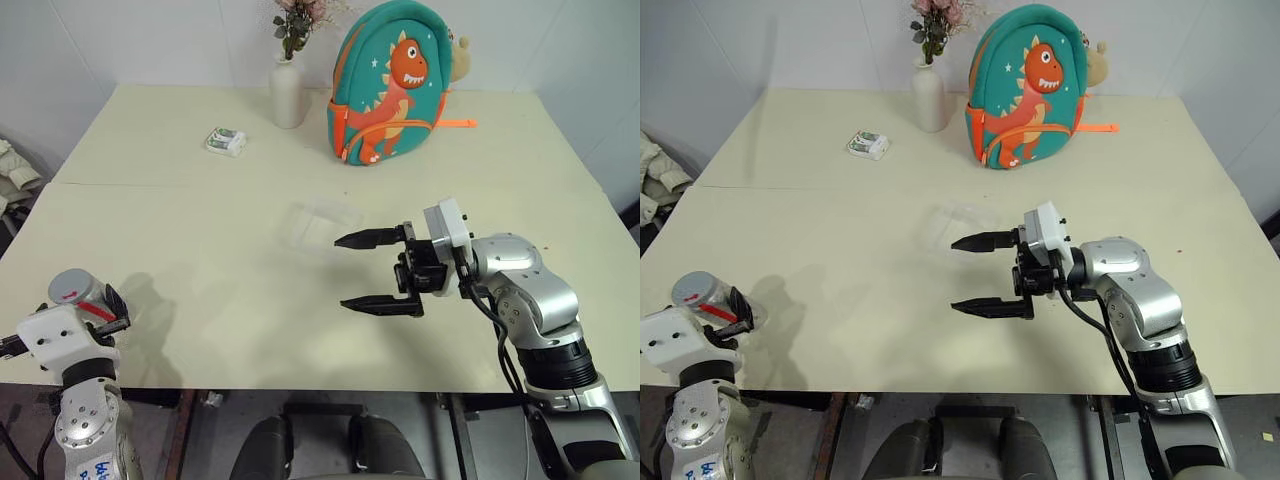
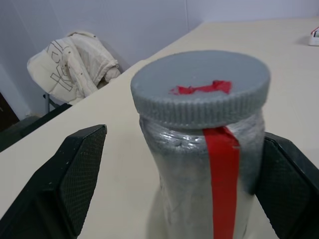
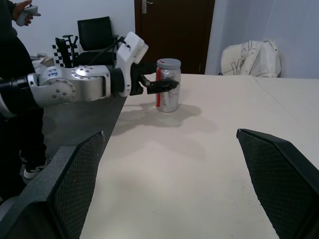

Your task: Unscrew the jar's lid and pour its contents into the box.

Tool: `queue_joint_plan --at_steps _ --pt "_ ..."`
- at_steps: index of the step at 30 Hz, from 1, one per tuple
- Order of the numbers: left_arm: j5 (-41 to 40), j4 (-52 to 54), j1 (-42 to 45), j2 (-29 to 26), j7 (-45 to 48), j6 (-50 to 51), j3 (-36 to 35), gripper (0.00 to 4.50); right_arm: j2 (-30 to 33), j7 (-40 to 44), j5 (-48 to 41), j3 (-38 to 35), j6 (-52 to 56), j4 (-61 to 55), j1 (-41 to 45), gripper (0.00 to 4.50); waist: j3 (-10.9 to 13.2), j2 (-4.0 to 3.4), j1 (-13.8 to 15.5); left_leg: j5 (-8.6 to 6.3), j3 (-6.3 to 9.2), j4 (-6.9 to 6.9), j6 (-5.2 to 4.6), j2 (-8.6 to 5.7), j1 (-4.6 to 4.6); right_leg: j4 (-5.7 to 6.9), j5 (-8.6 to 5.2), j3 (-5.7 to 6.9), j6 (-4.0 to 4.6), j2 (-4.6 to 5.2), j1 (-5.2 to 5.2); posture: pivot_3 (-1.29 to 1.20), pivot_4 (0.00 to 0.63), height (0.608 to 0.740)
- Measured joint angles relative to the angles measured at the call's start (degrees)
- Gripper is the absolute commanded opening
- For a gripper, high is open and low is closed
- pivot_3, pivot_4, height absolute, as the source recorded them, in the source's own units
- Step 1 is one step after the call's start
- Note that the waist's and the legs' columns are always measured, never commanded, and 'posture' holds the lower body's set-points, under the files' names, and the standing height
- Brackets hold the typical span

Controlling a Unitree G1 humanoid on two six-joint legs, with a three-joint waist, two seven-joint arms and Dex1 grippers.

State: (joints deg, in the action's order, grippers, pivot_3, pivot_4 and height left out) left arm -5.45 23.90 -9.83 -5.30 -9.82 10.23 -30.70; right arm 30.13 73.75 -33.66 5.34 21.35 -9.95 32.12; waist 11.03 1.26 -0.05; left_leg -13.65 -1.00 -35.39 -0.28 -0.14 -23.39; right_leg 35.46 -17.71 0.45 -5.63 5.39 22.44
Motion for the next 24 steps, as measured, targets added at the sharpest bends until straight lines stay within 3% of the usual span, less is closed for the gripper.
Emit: queue_joint_plan --at_steps 5,8,14,20,24 --pt "0.0 -2.6 1.8 -0.5 -0.1 -1.0 -0.2 4.46 0.0 -0.3 0.0 0.0 0.1 0.0 0.0 4.50 0.0 0.01 -0.1 -0.01 0.00 0.02 0.01 0.01 0.00 0.01 0.00 0.01 0.00 -0.01 0.01 0.00 0.150 0.740" --pt "0.1 -3.5 2.7 -1.3 -0.1 -1.4 -0.2 3.86 0.0 -0.7 0.0 0.0 0.2 0.0 -0.1 4.50 0.0 0.01 0.0 -0.02 0.01 0.01 0.03 0.01 0.00 0.01 0.00 0.01 -0.01 0.00 0.01 0.00 0.150 0.740" --pt "0.0 -4.7 3.4 -1.7 -0.1 -1.4 -0.1 2.15 0.0 -1.3 0.0 0.0 0.5 -0.3 -0.6 4.50 0.0 0.01 0.0 -0.02 0.00 0.02 0.04 0.01 0.00 0.01 0.01 0.01 -0.01 0.00 0.02 0.00 0.150 0.740" --pt "-2.2 -4.7 5.2 -2.4 2.4 -0.9 0.9 2.07 0.0 -2.1 0.0 0.0 1.0 -0.9 -1.3 4.50 0.0 0.01 0.0 -0.05 0.01 0.01 0.09 0.02 0.00 0.02 0.01 0.02 -0.01 0.00 0.01 0.00 0.150 0.740" --pt "-8.3 -4.0 9.4 -8.2 11.1 -0.8 3.2 2.07 0.1 -3.6 -0.2 -0.5 1.5 -1.4 -1.6 4.50 0.0 0.02 0.0 -0.04 0.06 0.02 0.13 0.04 -0.02 0.04 0.00 0.09 0.01 0.01 0.02 0.00 0.150 0.740"
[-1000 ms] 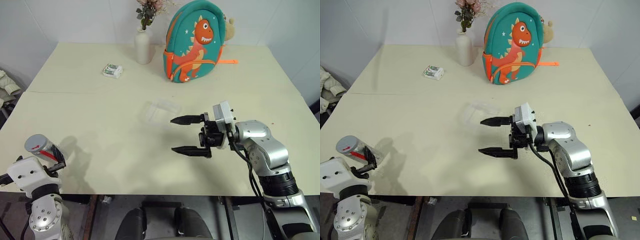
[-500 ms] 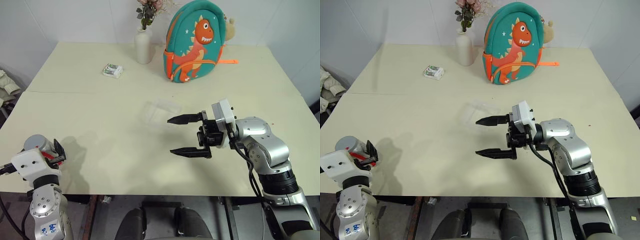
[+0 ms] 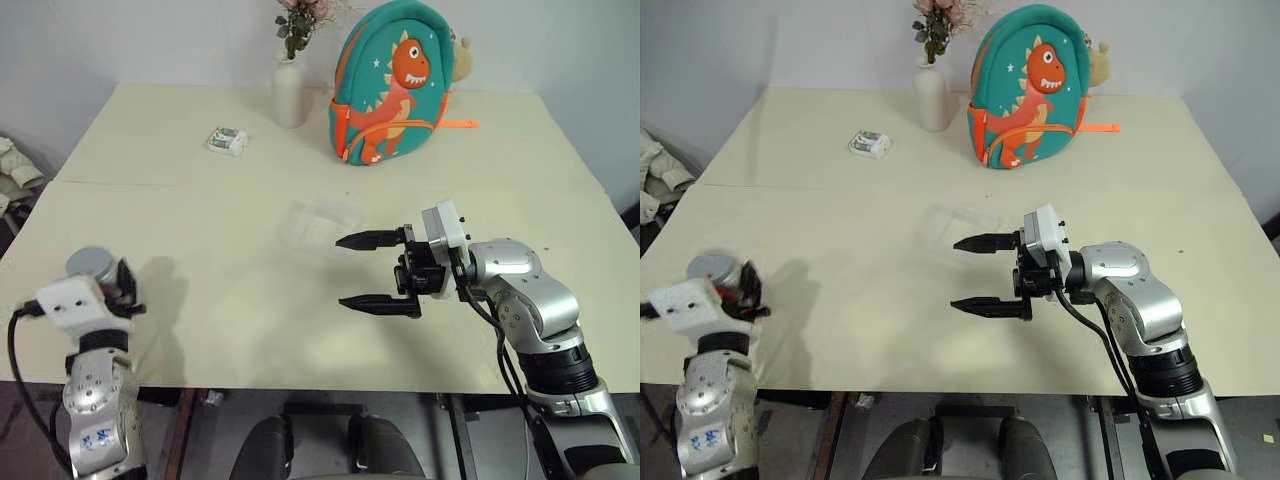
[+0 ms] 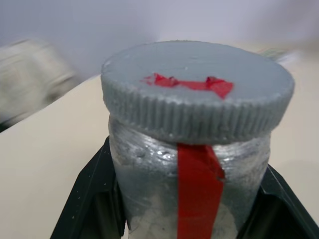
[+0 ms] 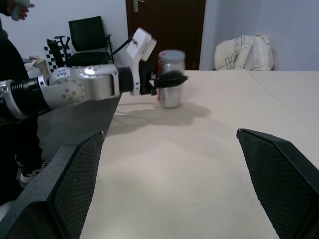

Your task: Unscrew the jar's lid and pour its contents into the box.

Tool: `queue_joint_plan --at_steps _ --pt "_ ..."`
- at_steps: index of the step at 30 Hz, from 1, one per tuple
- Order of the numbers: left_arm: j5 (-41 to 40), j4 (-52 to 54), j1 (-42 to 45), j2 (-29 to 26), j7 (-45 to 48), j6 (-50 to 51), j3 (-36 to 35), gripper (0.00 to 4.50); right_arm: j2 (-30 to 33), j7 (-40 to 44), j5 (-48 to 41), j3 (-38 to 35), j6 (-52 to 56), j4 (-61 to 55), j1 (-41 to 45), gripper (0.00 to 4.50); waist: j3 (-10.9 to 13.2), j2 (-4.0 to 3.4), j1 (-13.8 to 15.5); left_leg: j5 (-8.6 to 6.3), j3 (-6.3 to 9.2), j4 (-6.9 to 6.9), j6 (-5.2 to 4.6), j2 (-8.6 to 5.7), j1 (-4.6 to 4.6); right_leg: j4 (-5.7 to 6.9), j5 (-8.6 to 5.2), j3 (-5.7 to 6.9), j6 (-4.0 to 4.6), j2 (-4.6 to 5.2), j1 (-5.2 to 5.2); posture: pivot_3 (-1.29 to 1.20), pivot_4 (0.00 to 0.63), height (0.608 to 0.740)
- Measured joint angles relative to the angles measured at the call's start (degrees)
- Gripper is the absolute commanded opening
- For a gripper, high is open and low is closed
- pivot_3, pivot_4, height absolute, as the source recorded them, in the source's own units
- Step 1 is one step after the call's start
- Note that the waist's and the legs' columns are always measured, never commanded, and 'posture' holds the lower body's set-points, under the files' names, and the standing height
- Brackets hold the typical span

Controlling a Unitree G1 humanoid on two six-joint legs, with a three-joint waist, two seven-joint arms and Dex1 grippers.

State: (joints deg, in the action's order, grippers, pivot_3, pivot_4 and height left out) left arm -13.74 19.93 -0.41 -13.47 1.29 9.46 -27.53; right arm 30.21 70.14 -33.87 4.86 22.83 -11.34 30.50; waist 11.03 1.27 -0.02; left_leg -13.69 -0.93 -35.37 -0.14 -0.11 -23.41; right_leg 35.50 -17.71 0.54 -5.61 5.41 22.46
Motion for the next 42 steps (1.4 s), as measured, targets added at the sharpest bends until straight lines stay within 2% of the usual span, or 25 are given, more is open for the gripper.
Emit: queue_joint_plan --at_steps 4,7,12,14,17,23,30,42 --pt "-10.5 -0.2 6.8 -9.9 13.1 3.5 0.9 2.07 1.9 -2.7 -0.9 -2.9 1.5 -2.3 -2.1 4.50 0.0 0.00 -0.1 0.00 -0.01 0.03 0.01 -0.01 -0.03 -0.09 0.00 -0.02 0.01 0.03 -0.02 0.00 0.150 0.740" --pt "-16.8 -1.2 10.0 -16.5 25.2 7.5 4.4 2.07 3.2 -6.6 -1.4 -5.5 3.8 -4.4 -3.3 4.50 0.0 -0.01 -0.4 0.03 -0.11 0.18 -0.05 -0.02 -0.01 -0.17 0.00 -0.04 0.00 0.04 0.03 0.00 0.150 0.740" --pt "-19.2 -6.5 15.4 -21.8 39.7 9.9 13.0 2.07 3.3 -14.3 -2.8 -7.8 8.2 -9.2 -3.8 4.50 0.0 -0.01 -0.4 0.12 -0.09 0.25 -0.14 0.05 0.00 -0.12 -0.05 0.03 0.10 -0.01 0.10 0.00 0.150 0.740" --pt "-18.0 -9.4 18.9 -23.0 45.7 9.5 18.1 2.07 1.2 -19.4 -3.9 -7.9 10.9 -11.8 -2.8 4.50 0.0 -0.01 -0.4 0.13 -0.10 0.25 -0.11 0.06 0.00 -0.10 -0.06 0.01 0.10 -0.02 0.11 0.00 0.150 0.740" --pt "-15.7 -13.3 24.0 -22.8 51.5 8.4 24.1 2.07 -0.6 -25.7 -4.5 -7.1 14.4 -15.3 -0.8 4.50 0.0 -0.02 -0.4 0.13 -0.09 0.24 -0.12 0.05 -0.01 -0.10 -0.06 0.00 0.10 -0.01 0.11 0.00 0.150 0.740" --pt "-11.3 -20.7 32.0 -18.5 54.3 6.2 30.0 2.07 -3.4 -32.2 -2.7 -1.6 17.4 -17.4 1.1 4.50 0.0 -0.02 -0.3 0.16 -0.11 0.24 -0.21 0.02 -0.13 -0.10 -0.05 0.04 0.08 0.00 0.19 0.00 0.150 0.740" --pt "-10.4 -22.6 34.3 -15.5 54.9 6.1 31.0 2.07 -7.4 -38.6 -1.1 0.4 20.3 -16.9 3.8 4.50 0.0 -0.02 -0.3 0.21 -0.18 0.17 -0.26 0.03 -0.18 0.08 -0.04 0.12 0.04 -0.02 0.31 0.00 0.150 0.740" --pt "-9.5 -22.9 35.4 -12.8 54.8 6.8 32.2 2.07 -9.9 -41.7 1.9 2.7 22.1 -13.3 4.7 4.50 0.0 -0.01 -0.2 0.28 -0.17 0.02 -0.32 -0.01 -0.17 0.29 -0.02 0.10 0.00 -0.01 0.31 0.00 0.150 0.740"
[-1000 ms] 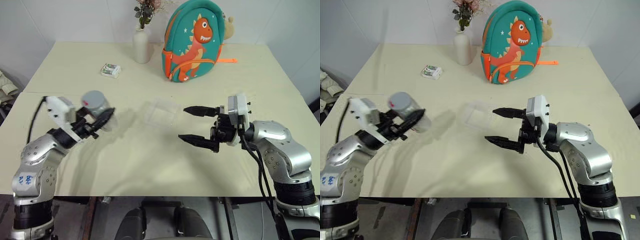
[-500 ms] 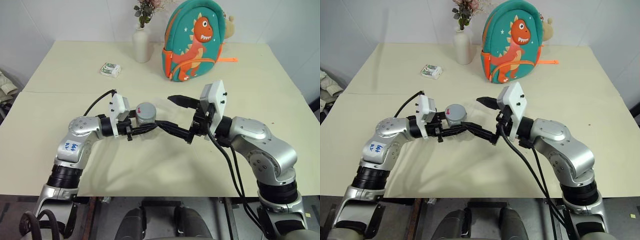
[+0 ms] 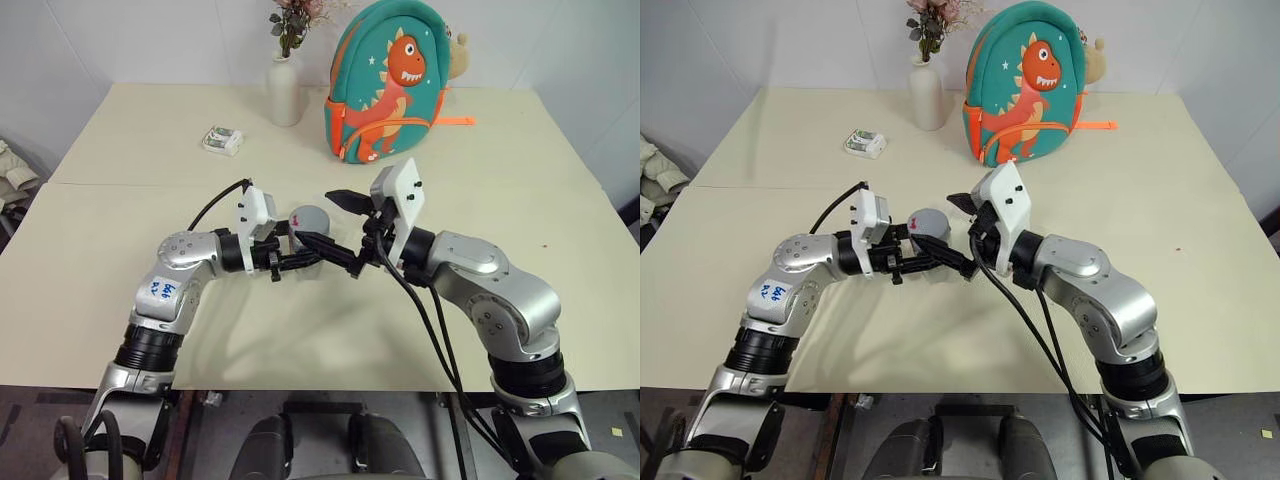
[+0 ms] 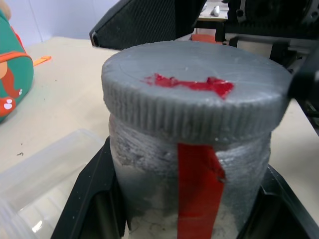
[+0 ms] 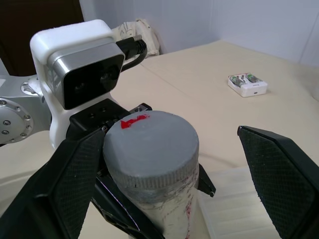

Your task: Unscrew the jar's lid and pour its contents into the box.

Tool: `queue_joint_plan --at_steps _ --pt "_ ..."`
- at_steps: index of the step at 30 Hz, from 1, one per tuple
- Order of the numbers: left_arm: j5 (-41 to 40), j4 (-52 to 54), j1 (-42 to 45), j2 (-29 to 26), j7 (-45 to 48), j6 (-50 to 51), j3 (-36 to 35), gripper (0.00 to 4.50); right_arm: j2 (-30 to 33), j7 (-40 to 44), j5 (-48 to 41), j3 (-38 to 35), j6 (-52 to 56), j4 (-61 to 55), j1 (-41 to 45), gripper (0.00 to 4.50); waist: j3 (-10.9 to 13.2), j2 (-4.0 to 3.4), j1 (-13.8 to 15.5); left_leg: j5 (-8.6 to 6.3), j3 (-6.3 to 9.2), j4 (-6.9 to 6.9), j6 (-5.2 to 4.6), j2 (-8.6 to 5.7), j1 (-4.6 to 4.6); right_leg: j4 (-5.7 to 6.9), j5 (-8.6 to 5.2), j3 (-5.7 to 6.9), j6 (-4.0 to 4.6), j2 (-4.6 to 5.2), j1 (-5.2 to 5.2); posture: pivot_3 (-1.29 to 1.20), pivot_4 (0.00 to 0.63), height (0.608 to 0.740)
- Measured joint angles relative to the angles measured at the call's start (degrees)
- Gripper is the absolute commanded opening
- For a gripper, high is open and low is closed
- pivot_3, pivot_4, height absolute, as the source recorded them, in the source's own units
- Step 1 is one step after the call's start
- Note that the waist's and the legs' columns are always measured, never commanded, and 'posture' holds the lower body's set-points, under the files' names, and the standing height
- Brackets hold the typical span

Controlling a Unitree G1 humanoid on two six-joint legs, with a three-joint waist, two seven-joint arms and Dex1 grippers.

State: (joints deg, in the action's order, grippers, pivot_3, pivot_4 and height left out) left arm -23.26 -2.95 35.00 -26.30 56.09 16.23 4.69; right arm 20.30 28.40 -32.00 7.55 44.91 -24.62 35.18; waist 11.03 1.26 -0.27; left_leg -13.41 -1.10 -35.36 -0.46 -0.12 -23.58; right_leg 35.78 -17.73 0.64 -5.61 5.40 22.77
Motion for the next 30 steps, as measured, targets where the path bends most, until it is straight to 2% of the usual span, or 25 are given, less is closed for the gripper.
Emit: queue_joint_plan --at_steps 14,17,19,21,30 --pt "0.2 -0.1 0.6 0.4 0.6 0.1 0.0 2.07 -2.0 0.0 0.6 0.2 -0.1 1.8 0.2 4.50 0.0 0.00 0.0 0.01 0.00 -0.05 -0.01 -0.01 0.01 0.06 0.00 0.00 0.00 -0.01 0.00 0.00 0.150 0.740" --pt "0.3 -0.1 0.6 0.4 0.4 0.1 -0.1 2.07 -2.2 0.4 0.5 0.3 -0.2 2.0 0.2 3.87 0.0 0.00 0.0 0.01 0.00 -0.05 -0.01 0.00 0.00 0.06 0.00 0.00 0.00 -0.01 0.00 0.00 0.150 0.740" --pt "0.3 -0.1 0.6 0.4 0.2 0.1 -0.2 2.07 -2.7 1.2 0.4 0.5 -0.3 2.0 0.2 3.17 0.0 0.00 -0.1 0.01 0.00 -0.05 -0.01 0.00 0.00 0.06 0.00 0.00 0.00 -0.01 0.00 0.00 0.150 0.740" --pt "0.3 -0.1 0.6 0.4 0.2 0.2 -0.3 2.07 -2.8 1.5 0.6 0.6 -0.9 2.1 0.2 2.72 0.0 0.00 0.0 0.01 0.00 -0.05 -0.01 -0.01 0.00 0.07 0.00 0.01 0.00 -0.01 0.00 0.00 0.150 0.740" --pt "0.1 -0.1 0.6 0.5 0.6 0.2 -0.5 2.07 -2.6 3.2 0.6 0.3 -1.5 2.4 0.2 2.72 0.0 0.00 0.0 0.01 0.00 -0.07 -0.01 0.00 0.00 0.06 0.00 0.01 -0.01 0.00 0.00 0.00 0.150 0.740"
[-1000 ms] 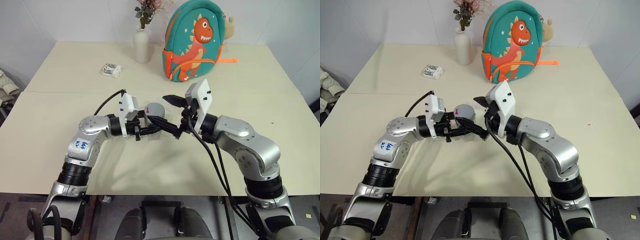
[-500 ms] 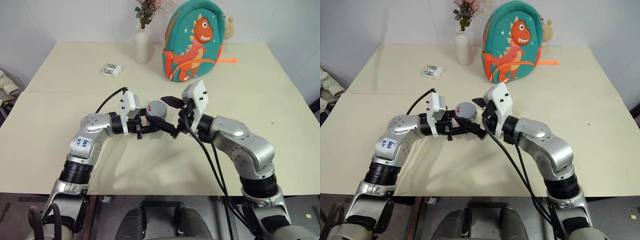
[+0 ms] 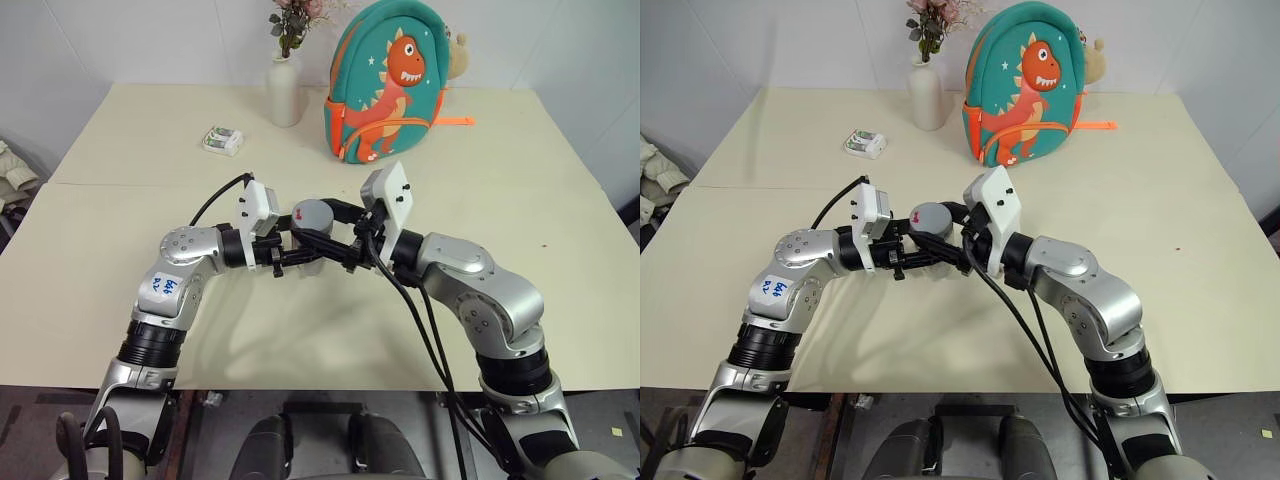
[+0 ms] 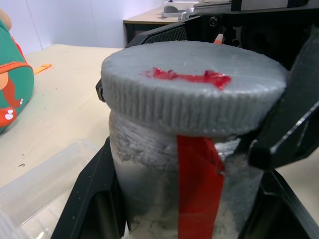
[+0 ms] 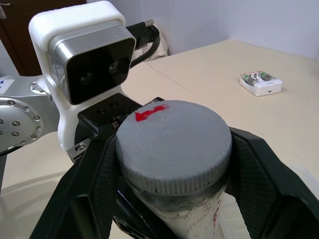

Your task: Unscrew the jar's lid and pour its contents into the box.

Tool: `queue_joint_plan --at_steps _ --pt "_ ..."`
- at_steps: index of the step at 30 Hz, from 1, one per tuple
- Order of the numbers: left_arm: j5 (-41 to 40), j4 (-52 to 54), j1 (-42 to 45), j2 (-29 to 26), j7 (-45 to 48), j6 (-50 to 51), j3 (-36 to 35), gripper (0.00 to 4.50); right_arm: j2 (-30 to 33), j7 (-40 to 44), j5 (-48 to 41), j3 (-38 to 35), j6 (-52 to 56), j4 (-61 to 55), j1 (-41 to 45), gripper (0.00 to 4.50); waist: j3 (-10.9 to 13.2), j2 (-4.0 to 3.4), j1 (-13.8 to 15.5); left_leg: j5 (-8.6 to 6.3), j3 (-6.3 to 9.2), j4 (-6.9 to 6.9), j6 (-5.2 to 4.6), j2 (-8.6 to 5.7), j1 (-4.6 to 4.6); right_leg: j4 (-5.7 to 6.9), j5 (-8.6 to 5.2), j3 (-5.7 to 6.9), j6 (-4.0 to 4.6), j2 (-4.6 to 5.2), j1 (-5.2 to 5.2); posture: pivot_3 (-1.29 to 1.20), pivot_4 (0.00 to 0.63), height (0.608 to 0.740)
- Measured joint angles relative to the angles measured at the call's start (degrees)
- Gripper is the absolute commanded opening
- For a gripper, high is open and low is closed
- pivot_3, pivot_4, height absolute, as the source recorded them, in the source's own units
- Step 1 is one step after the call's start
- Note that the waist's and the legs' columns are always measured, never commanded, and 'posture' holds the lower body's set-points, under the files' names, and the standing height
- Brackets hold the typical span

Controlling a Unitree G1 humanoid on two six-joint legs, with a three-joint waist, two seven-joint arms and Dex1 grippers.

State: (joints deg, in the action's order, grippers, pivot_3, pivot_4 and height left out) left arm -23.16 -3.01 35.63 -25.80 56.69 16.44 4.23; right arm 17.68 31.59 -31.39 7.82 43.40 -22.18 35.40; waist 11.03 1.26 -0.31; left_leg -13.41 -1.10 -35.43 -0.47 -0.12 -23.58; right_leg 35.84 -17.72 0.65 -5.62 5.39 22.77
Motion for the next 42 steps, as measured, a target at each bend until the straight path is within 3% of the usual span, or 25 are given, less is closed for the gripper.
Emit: queue_joint_plan --at_steps 4,10,20,25,33,39,42 --pt "-0.9 0.1 0.0 0.3 2.1 0.6 0.2 2.07 3.0 6.2 -0.1 -0.2 -2.2 1.4 0.9 2.72 0.0 0.00 0.0 0.00 -0.02 -0.02 0.00 -0.03 -0.01 -0.01 0.00 0.01 -0.01 0.00 -0.01 0.00 0.150 0.740" --pt "-3.5 0.5 0.0 0.9 7.0 1.2 0.8 2.07 8.3 22.0 -1.8 0.0 -4.8 8.2 6.3 2.72 0.0 0.00 0.0 0.00 -0.03 -0.10 -0.01 0.00 0.01 0.06 0.00 0.07 -0.01 -0.04 -0.01 0.00 0.150 0.740" --pt "-4.6 0.4 0.3 2.1 12.4 2.2 2.3 2.07 12.3 41.6 -0.9 3.0 -7.8 19.0 14.4 2.72 0.0 0.00 0.0 -0.01 -0.01 -0.21 -0.02 0.00 0.00 0.07 0.01 0.07 -0.02 -0.02 -0.03 0.00 0.150 0.740" --pt "-4.5 -0.3 1.2 2.1 12.8 2.4 2.3 2.07 12.1 44.9 0.4 3.3 -9.8 22.3 15.7 2.72 0.0 0.00 0.0 -0.02 0.01 -0.20 -0.01 0.00 -0.03 0.03 0.01 0.03 -0.02 0.00 -0.03 0.00 0.150 0.740" --pt "-4.4 -0.5 1.1 2.1 12.9 2.3 2.1 2.07 11.3 43.3 0.3 2.3 -9.6 20.9 13.8 2.72 0.0 0.00 0.0 -0.04 0.04 -0.19 0.02 0.00 -0.05 -0.01 0.01 0.03 -0.02 0.01 -0.03 0.00 0.150 0.740" --pt "-4.4 -0.3 1.1 3.3 12.8 2.2 2.0 2.07 9.7 40.1 -0.6 1.9 -8.1 19.9 12.7 4.47 0.0 0.00 0.0 -0.04 0.05 -0.19 0.03 0.01 -0.04 0.01 0.01 0.03 -0.02 0.01 -0.03 0.00 0.150 0.740" --pt "-4.4 -0.3 1.1 3.3 12.7 2.2 1.8 2.07 9.7 39.6 -0.7 1.4 -8.9 18.8 12.0 4.47 0.0 0.00 0.1 -0.04 0.06 -0.18 0.03 0.01 -0.06 -0.02 0.01 0.05 -0.02 0.01 -0.03 0.00 0.150 0.740"
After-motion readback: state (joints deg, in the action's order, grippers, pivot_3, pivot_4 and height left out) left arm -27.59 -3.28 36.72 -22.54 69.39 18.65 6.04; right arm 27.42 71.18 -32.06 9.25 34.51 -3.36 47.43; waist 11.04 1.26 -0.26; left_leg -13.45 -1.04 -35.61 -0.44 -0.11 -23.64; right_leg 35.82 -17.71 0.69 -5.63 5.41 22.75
